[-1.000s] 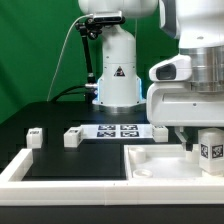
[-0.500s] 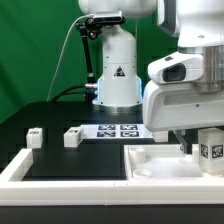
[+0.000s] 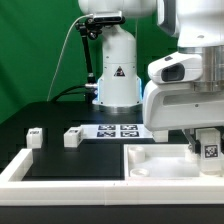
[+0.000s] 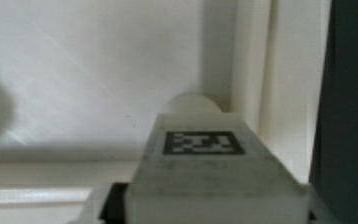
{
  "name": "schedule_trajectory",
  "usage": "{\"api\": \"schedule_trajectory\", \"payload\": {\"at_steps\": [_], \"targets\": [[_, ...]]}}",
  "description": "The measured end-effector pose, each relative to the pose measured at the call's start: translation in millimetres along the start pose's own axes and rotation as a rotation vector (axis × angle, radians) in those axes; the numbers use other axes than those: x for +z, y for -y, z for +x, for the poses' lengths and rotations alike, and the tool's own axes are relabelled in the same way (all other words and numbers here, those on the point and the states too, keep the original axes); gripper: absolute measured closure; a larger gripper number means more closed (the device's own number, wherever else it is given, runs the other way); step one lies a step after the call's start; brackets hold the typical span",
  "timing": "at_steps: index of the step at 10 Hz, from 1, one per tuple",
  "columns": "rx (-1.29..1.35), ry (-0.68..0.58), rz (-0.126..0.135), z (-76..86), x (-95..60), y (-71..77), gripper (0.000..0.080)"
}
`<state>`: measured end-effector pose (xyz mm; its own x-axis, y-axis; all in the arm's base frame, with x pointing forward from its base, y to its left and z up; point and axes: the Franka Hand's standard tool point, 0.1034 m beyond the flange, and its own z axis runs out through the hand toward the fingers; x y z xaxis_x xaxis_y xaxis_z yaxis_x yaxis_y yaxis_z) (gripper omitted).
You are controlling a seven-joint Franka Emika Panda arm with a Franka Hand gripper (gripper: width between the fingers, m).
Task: Assemble one leg
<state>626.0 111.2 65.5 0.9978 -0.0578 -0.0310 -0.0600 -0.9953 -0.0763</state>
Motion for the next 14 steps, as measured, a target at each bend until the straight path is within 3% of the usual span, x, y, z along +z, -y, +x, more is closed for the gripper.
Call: {"api": "schedule_trajectory", "payload": {"at_steps": [3,5,9,14], "targets": [[0.379,-0.027,0.016,0.8,1.1,0.5,0.0509],[0.618,-0.039,0.046,0.3,1.8,0.9,0.0509],[1.094,-0.015,0.083,-0.1,2.9,-0.2,0.0509],[1.536,0.014,0.101,-0.7,3.5,0.7,0.0509]]}}
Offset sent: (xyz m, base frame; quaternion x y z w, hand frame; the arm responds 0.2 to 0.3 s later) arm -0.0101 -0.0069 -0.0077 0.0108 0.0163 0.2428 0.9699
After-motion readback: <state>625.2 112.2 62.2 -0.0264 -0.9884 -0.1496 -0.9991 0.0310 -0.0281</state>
